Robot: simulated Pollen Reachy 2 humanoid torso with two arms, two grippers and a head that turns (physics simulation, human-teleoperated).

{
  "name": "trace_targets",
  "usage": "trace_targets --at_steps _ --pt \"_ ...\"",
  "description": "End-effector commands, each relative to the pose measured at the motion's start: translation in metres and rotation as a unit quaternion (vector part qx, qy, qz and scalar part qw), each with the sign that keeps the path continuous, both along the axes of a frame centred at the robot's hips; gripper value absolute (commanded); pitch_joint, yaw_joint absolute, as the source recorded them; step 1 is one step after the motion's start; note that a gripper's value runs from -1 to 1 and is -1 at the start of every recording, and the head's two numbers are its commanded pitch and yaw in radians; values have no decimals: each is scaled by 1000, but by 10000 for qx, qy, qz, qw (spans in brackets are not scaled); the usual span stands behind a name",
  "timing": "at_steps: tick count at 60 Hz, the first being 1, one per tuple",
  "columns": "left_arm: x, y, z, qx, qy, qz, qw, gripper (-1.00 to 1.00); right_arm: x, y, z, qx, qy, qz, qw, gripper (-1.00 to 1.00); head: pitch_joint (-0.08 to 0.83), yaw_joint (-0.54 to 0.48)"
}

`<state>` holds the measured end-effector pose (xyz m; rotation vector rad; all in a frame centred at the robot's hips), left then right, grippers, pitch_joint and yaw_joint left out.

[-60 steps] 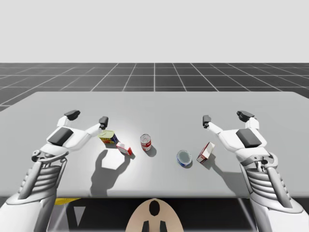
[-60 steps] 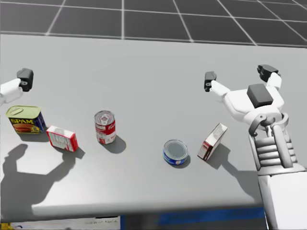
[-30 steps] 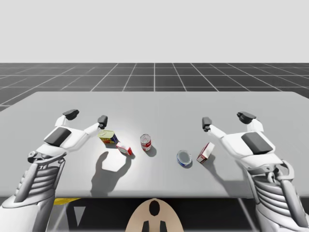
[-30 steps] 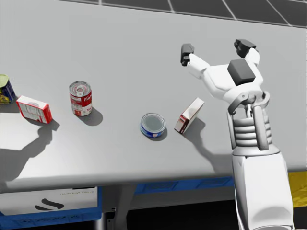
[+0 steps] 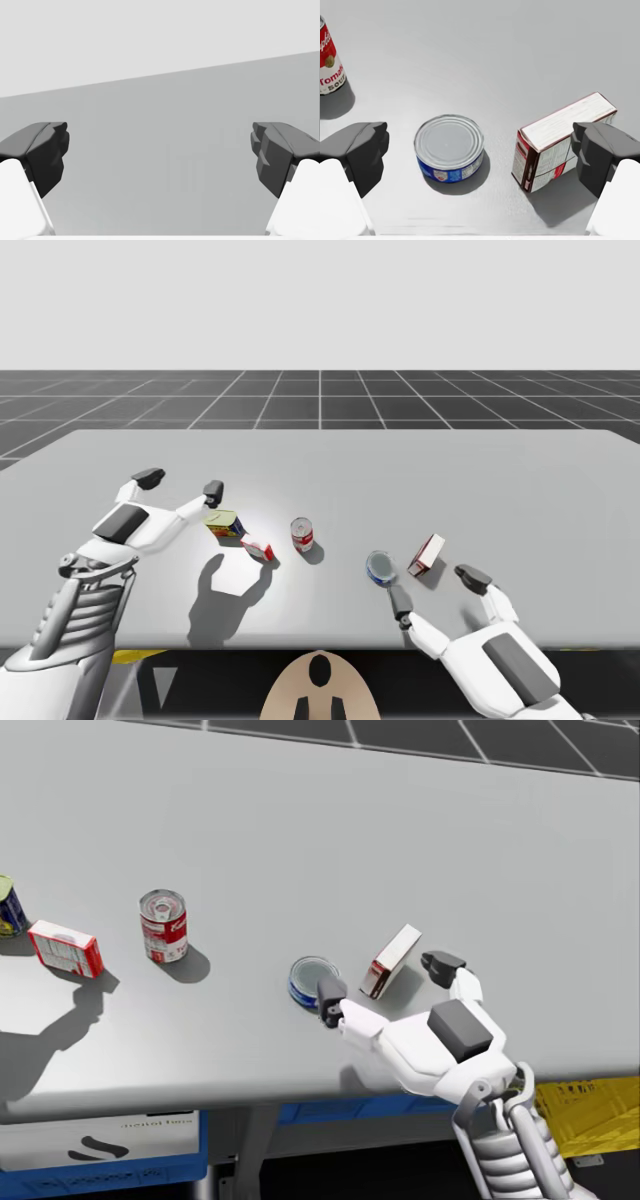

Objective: Lift the tuna fish can off the table.

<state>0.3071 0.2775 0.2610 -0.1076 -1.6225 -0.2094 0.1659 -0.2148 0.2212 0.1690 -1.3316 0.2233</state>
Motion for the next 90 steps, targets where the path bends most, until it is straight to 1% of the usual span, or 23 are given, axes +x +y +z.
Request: trace_targets --at_steps 1,8,10,19,23,27,30,33,36,39,43,46,51,60,61,64,68,70,76,78,82,86,90 --pt "1 -1 -2 22 34 0 10000 -1000 -54 26 17 716 -665 356 9946 -1000 741 -246" --pt "0 -1 -2 12 50 32 10000 -1000 -54 26 0 785 -501 385 9949 -1000 741 -245" --pt "0 -1 -2 11 54 37 10000 -1000 -52 27 -3 849 -455 422 9945 -1000 740 -246" --pt "0 -1 -2 -2 47 70 10000 -1000 -40 35 -16 863 -397 474 9944 -1000 741 -243" --pt "0 -1 -2 4 41 84 10000 -1000 -30 38 -21 904 -346 463 9942 -1000 742 -243" --pt "-1 0 -2 11 33 94 9999 -1000 -12 39 -30 855 -342 398 9950 -1000 742 -243" --pt "0 0 -1 20 25 104 9999 -1000 -2 38 -35 871 -260 344 9953 -1000 742 -242" --pt "0 1 -1 21 19 117 9999 -1000 10 38 -43 868 -143 308 9956 -1000 744 -240" --pt "-1 1 -1 19 17 134 9999 -1000 19 38 -49 923 1 277 9953 -1000 746 -236" --pt "-1 2 -1 22 19 144 9999 -1000 25 37 -53 935 97 254 9952 -1000 748 -233" --pt "-1 2 -1 32 22 147 9999 -1000 34 36 -58 1037 349 208 9938 -1000 750 -230" --pt "0 2 -1 35 23 146 9999 -1000 38 36 -62 1036 454 185 9934 -1000 749 -229" --pt "0 3 -1 32 18 151 9999 -1000 45 36 -67 946 664 77 9933 -1000 748 -230" --pt "-1 4 0 10 3 162 9999 -1000 55 38 -67 734 732 34 9946 -1000 744 -234" --pt "-1 4 0 4 2 162 9999 -1000 58 39 -67 676 769 23 9947 -1000 743 -234" --pt "-1 4 0 -2 0 165 9999 -1000 61 41 -69 625 855 15 9944 -1000 743 -233" --pt "-1 5 1 -9 -1 166 9999 -1000 66 44 -74 432 915 -21 9949 -1000 743 -230" --pt "-1 5 1 -9 0 169 9999 -1000 67 45 -75 389 942 -20 9948 -1000 743 -229" --pt "0 5 1 -12 12 168 9999 -1000 73 50 -81 80 1043 -80 9945 -1000 744 -225" --pt "-1 5 1 -13 16 166 9999 -1000 74 51 -80 26 1104 -84 9939 -1000 743 -224" --pt "0 5 1 -8 16 165 9999 -1000 76 52 -80 -116 1109 -83 9937 -1000 742 -226" --pt "0 6 1 -15 16 166 9999 -1000 76 54 -81 -322 1097 -102 9934 -1000 738 -226" --pt "0 6 1 -15 18 167 9999 -1000 75 54 -82 -415 991 -22 9942 -1000 737 -225"
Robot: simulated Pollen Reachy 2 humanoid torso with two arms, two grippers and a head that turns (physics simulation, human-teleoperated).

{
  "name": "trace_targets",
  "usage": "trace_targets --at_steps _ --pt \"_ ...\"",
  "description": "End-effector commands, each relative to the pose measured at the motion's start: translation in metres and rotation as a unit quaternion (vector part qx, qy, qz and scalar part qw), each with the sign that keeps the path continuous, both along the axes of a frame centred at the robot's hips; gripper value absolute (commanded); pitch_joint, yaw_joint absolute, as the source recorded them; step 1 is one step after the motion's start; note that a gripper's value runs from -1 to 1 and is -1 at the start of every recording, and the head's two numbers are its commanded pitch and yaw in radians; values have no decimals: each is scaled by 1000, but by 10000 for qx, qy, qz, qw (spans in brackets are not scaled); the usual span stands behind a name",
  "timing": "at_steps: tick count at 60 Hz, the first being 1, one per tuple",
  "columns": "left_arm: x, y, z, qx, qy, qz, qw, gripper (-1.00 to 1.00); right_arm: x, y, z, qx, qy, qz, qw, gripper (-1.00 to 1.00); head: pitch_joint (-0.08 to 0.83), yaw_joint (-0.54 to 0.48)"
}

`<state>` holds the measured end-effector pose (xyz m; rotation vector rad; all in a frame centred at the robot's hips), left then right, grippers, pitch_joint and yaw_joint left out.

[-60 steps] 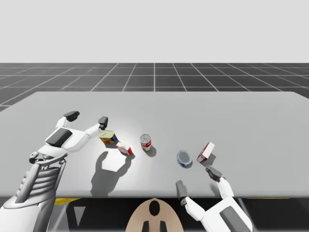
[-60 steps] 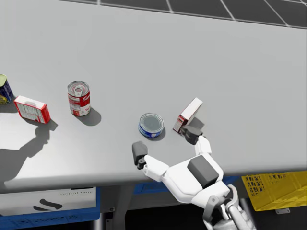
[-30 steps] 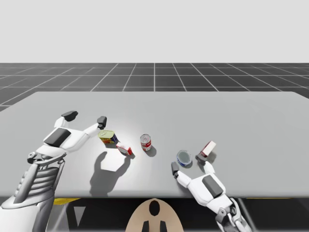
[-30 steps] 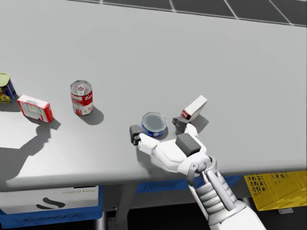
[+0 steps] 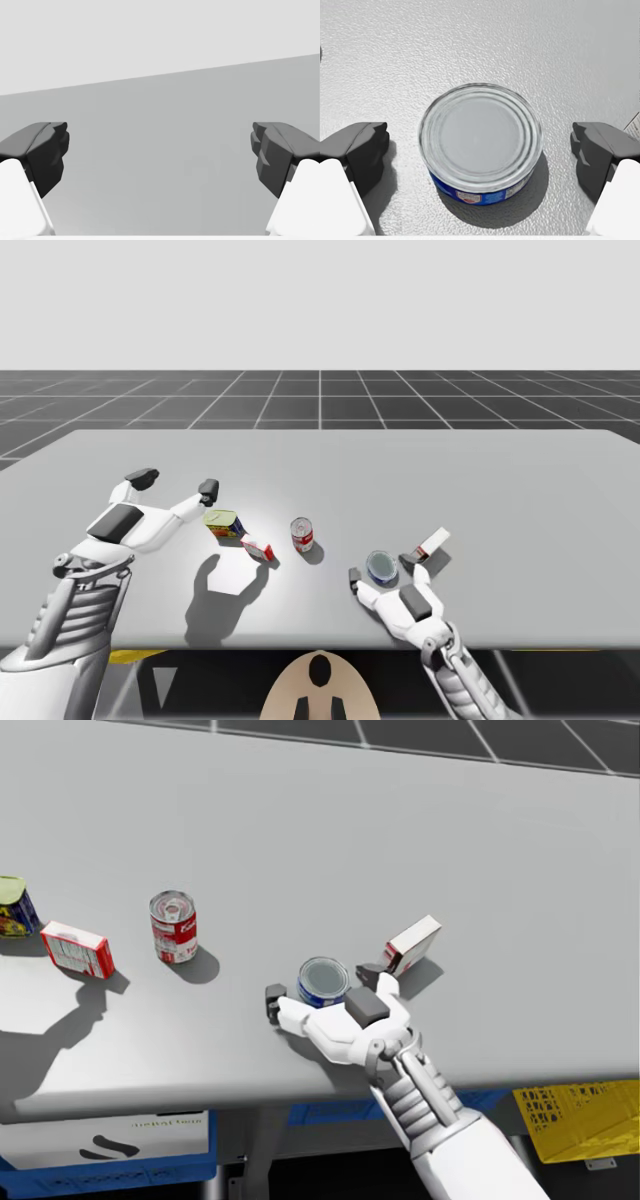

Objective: Lift the tuna fish can off the table.

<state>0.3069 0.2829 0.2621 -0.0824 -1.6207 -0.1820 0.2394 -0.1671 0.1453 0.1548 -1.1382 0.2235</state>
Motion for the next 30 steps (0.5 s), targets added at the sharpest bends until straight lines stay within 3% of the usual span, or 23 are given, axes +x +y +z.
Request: trace_targets --at_steps 1,2,3,5,20,30 --pt "1 1 0 -4 5 0 10000 -1000 1 6 -6 -297 -10 23 9996 -670 737 -225" --pt "0 1 0 -5 5 0 10000 -1000 -1 6 -6 -304 -86 -60 9995 -171 737 -225" --pt "0 1 0 -6 5 0 10000 -1000 -1 6 -6 -291 -92 -66 9995 628 737 -225" --pt "1 1 0 -5 5 0 10000 -1000 -1 6 -6 -275 -41 -15 9996 996 736 -225" --pt "2 1 1 -1 -9 6 10000 -1000 -4 2 -7 -238 27 -46 9997 1000 709 -232" --pt "2 1 1 15 -6 12 10000 -1000 -6 0 -8 -168 11 -35 9999 1000 585 -225"
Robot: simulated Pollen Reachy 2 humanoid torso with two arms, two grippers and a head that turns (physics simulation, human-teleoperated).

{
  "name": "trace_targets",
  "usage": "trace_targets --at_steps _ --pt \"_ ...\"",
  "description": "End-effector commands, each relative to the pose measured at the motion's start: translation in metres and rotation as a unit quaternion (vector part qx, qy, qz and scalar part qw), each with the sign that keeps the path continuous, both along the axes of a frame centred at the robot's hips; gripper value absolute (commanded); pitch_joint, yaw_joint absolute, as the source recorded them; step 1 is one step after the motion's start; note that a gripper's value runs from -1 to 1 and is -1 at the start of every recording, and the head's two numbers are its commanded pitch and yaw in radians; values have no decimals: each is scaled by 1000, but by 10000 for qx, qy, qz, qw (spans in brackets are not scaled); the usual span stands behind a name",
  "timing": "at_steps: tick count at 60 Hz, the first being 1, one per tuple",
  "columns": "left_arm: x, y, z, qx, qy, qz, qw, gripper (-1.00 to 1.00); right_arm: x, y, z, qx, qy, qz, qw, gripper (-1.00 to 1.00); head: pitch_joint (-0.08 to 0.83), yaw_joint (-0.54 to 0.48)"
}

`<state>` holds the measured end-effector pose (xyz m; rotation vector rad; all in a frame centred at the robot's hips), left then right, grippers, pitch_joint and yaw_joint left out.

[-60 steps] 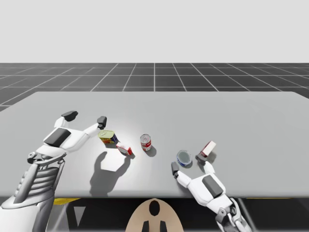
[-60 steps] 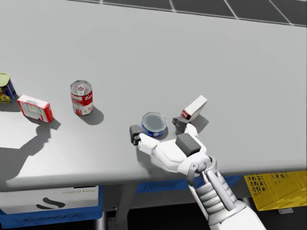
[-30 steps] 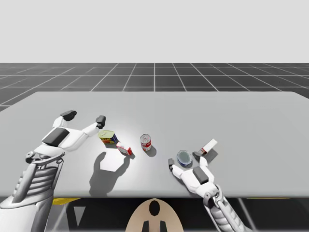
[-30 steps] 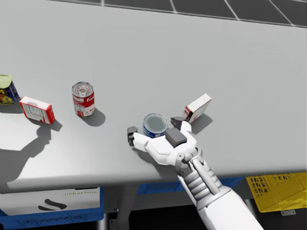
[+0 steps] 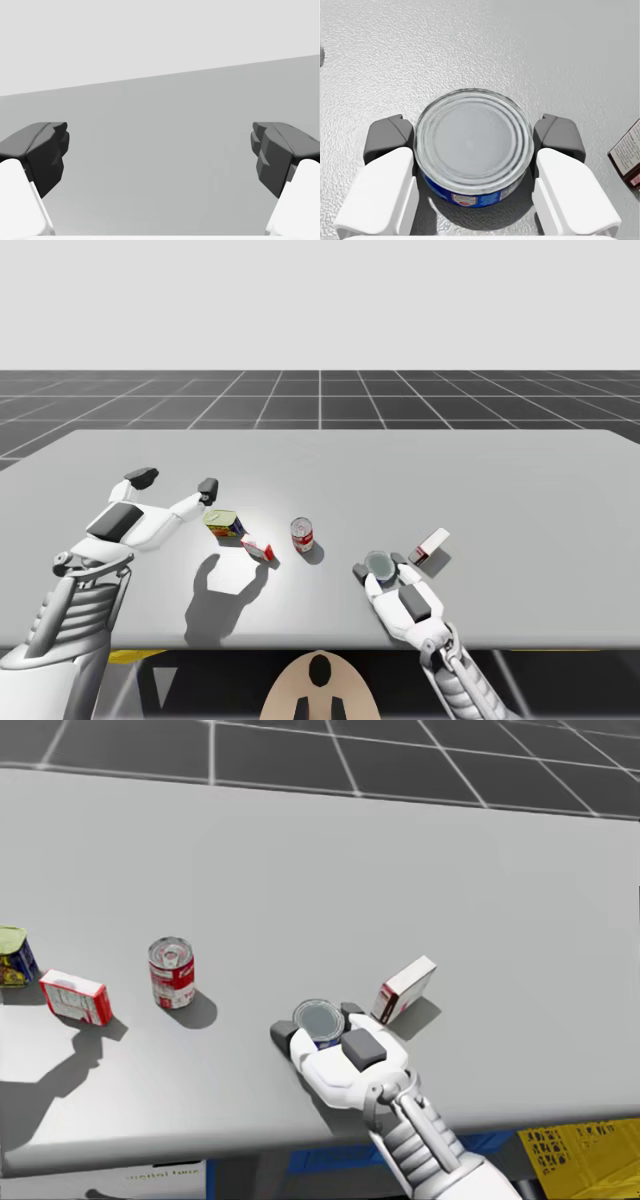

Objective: Lift the tuna fish can off the table.

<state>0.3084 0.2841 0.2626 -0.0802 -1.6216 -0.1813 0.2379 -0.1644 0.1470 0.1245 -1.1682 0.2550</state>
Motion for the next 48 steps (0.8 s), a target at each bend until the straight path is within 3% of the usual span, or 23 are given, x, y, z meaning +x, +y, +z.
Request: trace_targets --at_steps 1,13,22,36,48 --pt "0 0 0 12 0 -2 10000 -1000 -5 -3 -10 15 177 -79 9998 1000 577 -225" --pt "1 2 2 18 -23 -35 10000 -1000 -7 -2 -10 16 97 -35 9999 1000 408 -218" --pt "1 3 2 10 -41 -6 10000 -1000 -11 0 6 145 -54 27 9999 1000 364 -219" --pt "1 5 3 -12 -49 33 10000 -1000 -31 1 110 397 -1226 258 9913 1000 356 -221" --pt "0 5 4 -1 -32 50 10000 -1000 -55 -1 195 288 -2430 355 9689 990 350 -222"
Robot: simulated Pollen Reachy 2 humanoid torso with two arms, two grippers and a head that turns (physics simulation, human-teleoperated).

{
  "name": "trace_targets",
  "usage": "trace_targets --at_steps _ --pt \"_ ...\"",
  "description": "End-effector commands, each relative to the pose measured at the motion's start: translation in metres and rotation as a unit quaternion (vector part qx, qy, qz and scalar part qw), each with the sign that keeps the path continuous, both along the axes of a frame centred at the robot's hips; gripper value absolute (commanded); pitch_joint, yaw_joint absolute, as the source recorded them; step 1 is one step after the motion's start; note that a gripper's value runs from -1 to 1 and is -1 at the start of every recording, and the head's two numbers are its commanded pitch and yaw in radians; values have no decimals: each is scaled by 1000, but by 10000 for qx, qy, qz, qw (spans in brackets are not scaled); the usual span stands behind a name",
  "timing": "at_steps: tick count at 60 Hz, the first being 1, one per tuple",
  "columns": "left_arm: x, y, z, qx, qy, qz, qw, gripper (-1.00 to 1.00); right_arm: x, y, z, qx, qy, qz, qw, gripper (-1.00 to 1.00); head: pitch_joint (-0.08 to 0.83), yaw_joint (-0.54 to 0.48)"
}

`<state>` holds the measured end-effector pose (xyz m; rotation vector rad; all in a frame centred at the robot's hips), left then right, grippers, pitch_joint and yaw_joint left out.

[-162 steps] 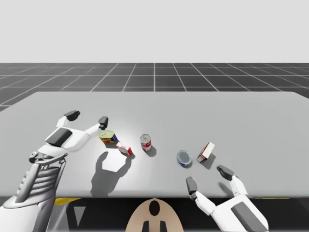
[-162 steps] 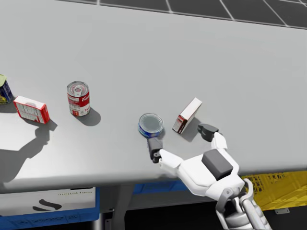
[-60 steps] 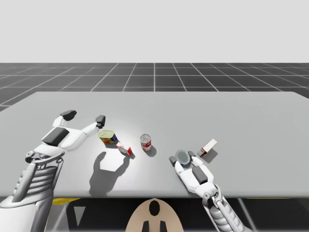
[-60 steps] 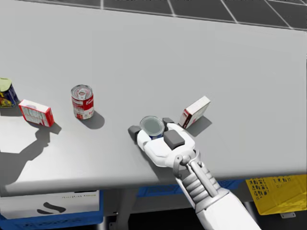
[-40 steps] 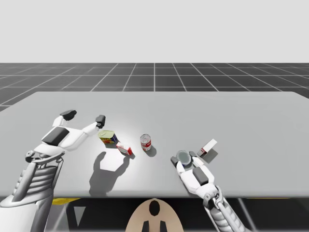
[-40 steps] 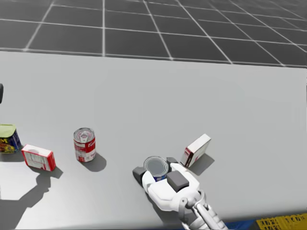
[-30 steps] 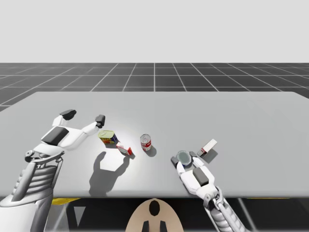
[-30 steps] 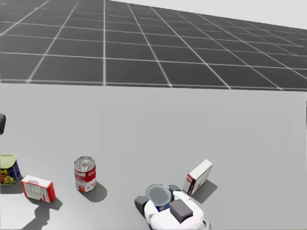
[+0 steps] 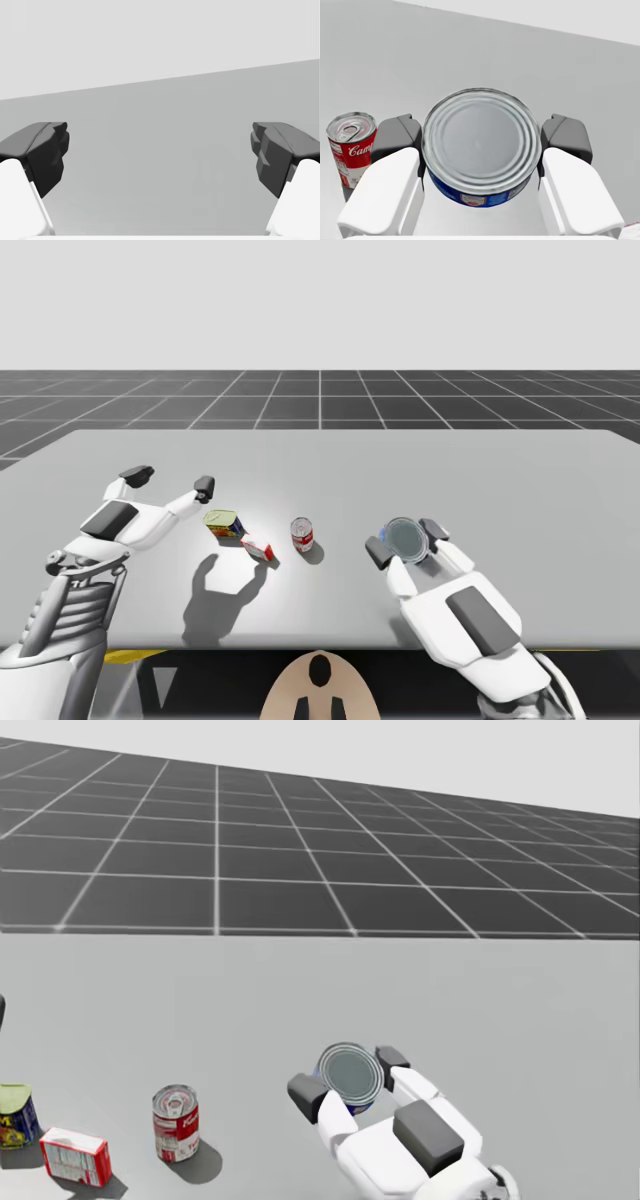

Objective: Lift the tuna fish can off the table.

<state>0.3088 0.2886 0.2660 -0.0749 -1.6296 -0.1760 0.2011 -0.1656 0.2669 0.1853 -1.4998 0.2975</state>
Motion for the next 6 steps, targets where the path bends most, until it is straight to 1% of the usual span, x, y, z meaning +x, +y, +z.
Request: trace_targets --at_steps 1,3,6 --pt "0 1 1 4 7 18 10000 -1000 -19 0 80 -44 -890 7 9960 994 350 -222" --pt "0 1 1 3 7 27 10000 -1000 -24 -1 94 -93 -1176 -28 9930 1000 350 -223" --pt "0 1 1 -1 7 34 10000 -1000 -26 -4 105 -98 -1379 -79 9904 1000 349 -223"
